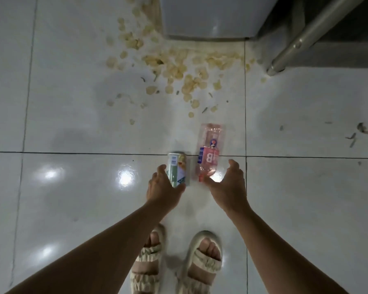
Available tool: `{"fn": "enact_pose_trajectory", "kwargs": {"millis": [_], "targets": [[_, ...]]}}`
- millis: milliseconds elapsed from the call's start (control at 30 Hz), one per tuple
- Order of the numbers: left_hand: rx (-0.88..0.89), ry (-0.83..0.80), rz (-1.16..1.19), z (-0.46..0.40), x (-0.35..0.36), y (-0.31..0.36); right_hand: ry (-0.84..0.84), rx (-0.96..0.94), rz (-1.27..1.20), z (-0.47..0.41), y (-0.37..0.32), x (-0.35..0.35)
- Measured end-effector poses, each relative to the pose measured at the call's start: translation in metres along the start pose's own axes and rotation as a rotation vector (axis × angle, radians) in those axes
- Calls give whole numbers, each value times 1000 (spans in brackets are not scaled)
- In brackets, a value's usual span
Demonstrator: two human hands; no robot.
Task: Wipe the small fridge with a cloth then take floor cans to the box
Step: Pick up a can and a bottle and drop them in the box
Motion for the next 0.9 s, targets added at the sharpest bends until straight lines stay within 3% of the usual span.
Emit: {"fn": "enact_pose_trajectory", "kwargs": {"millis": [467, 700, 900], "targets": [[-57, 148, 40, -103, 81, -9, 161, 45, -52, -100, 78, 90], [-80, 98, 62, -104, 78, -4, 119, 42, -62, -95, 80, 87], [-80, 114, 77, -63, 40, 7, 153, 35, -47, -59, 56, 37]]}}
Point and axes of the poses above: each hand's wrist, its own z-axis away from the middle knuckle, its own x-axis out of the palm, y = z × x, the point moved 1 cm from there along -z, towards the middle knuckle, and after that the axes turned 15 degrees about -x, right-handed, at the moved point
